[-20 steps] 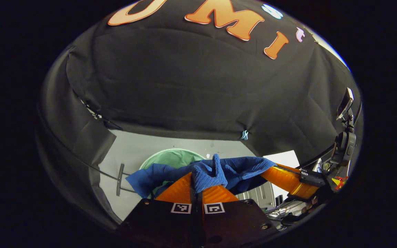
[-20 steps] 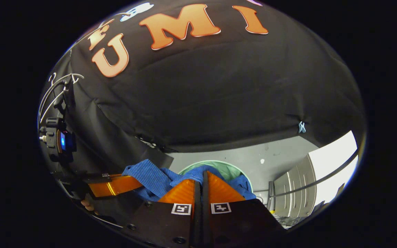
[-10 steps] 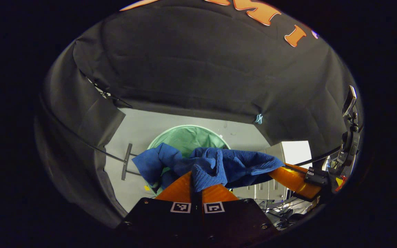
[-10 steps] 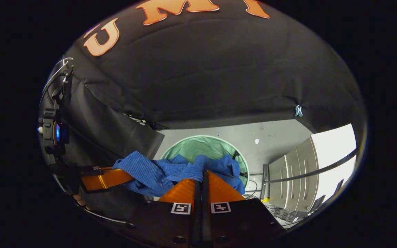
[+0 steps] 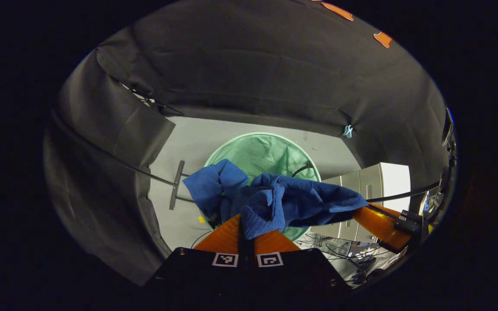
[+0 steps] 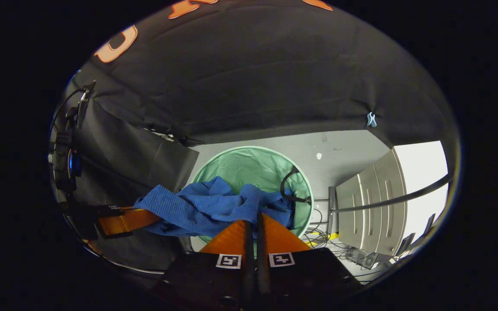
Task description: Grasp the clothes on the hanger with both hands and then place them into the laundry hamper below.
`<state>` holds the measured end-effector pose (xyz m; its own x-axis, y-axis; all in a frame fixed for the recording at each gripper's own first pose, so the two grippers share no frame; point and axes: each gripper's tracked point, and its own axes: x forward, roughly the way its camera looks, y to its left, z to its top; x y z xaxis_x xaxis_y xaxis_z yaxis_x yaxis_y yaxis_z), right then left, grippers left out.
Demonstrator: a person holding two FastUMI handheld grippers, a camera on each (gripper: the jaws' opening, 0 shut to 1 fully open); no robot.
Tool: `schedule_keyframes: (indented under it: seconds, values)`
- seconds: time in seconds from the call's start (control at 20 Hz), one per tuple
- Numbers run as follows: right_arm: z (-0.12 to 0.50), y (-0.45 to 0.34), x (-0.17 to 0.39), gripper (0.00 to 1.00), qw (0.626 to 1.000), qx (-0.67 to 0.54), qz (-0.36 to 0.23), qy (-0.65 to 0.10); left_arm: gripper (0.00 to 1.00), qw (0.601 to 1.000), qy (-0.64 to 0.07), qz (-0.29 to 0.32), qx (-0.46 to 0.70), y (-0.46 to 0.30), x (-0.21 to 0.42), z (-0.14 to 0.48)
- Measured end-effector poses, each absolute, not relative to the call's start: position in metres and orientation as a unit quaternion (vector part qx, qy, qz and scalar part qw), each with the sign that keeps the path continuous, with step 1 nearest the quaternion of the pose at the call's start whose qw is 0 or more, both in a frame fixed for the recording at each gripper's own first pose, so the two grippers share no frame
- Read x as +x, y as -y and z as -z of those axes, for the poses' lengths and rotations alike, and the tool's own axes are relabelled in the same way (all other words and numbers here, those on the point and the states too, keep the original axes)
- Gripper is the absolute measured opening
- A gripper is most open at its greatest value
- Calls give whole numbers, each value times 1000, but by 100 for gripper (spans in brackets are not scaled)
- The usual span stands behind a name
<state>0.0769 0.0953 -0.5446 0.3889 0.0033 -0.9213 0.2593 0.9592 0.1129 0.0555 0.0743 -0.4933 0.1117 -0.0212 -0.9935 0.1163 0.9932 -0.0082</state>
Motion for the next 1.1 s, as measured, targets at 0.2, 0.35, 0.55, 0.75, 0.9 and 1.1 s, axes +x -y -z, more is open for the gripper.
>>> schedule_keyframes:
  seconds: [0.2, 0.35, 0.55, 0.75, 0.9, 1.1]
  values:
    - [543, -92, 75, 32, 828, 109, 81, -545, 16, 740, -671, 50, 22, -68, 46, 492]
    - [541, -90, 69, 57, 827, 110, 87, -544, 42, 749, -660, 56, 26, -66, 49, 488]
    - [529, -91, 63, 74, 830, 115, 89, -538, 70, 767, -640, 53, 6, -57, 55, 473]
    - [515, -83, 59, 99, 838, 109, 102, -524, 95, 778, -625, 56, 6, -52, 53, 451]
    - [495, -81, 57, 99, 850, 96, 105, -508, 96, 790, -609, 66, 1, -43, 53, 428]
    - [450, -79, 58, 99, 871, 81, 107, -473, 96, 807, -583, 89, -9, -25, 51, 398]
